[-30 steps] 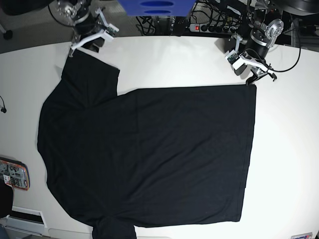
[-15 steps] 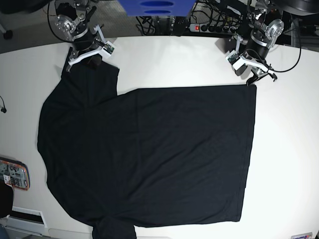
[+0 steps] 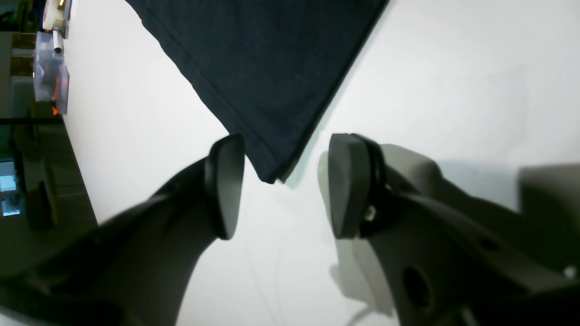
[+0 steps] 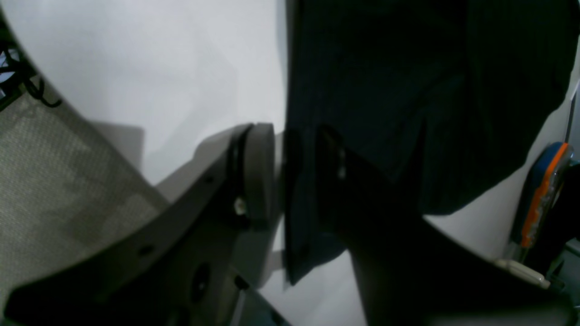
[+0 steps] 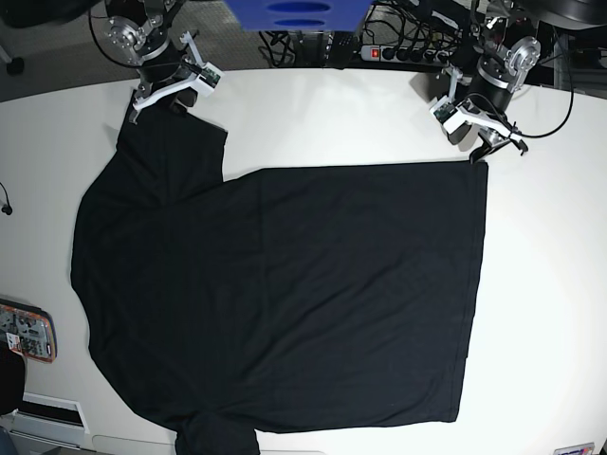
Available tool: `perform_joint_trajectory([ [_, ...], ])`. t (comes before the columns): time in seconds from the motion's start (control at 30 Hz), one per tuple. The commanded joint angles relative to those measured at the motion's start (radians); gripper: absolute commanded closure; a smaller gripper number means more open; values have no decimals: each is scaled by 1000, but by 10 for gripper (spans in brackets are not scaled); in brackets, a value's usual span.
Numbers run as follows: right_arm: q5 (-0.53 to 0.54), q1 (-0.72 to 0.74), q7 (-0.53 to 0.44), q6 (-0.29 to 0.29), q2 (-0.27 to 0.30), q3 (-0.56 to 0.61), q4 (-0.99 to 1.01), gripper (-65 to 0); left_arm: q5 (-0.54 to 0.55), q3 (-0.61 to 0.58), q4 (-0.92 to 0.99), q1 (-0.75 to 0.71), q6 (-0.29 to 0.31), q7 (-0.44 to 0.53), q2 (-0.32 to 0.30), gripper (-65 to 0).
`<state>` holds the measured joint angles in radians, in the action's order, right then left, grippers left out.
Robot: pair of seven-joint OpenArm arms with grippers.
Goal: Fold the T-shirt properly
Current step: 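Grasp the shoulder corners with both grippers, adjusting the right gripper's grip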
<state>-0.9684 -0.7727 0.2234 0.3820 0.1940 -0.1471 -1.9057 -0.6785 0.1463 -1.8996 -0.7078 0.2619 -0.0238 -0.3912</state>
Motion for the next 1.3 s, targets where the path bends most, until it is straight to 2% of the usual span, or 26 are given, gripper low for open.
perform_joint_trajectory([
  [0.0, 4, -6, 4, 2, 8, -10, -7, -159, 0, 6, -19, -3, -16, 8, -8, -298],
  [0.17, 4, -15, 4, 2, 11, -67, -1, -158, 0, 8, -19, -3, -16, 8, -10, -298],
  [0.33, 4, -34, 4, 2, 48, -107, 10, -158, 0, 8, -19, -3, -16, 8, -10, -298],
  [0.47, 4, -35, 4, 2, 48, -110, 28, -158, -2, 8, -19, -3, -16, 8, -10, -298],
  [0.67, -2, 28, 4, 2, 46, -108, 183, -158, -2, 8, -18, -3, -16, 8, -10, -298],
  [1.03, 1, 40, 4, 2, 43, -105, 183, -171, -2, 8, -18, -9, -16, 8, -10, -298],
  [1.1, 2, 40, 4, 2, 43, -105, 180, -216, -2, 8, -18, -9, -16, 8, -10, -300],
  [1.27, 1, 35, 4, 7, 43, -105, 160, -420, -2, 8, -18, -9, -16, 8, -10, -301],
])
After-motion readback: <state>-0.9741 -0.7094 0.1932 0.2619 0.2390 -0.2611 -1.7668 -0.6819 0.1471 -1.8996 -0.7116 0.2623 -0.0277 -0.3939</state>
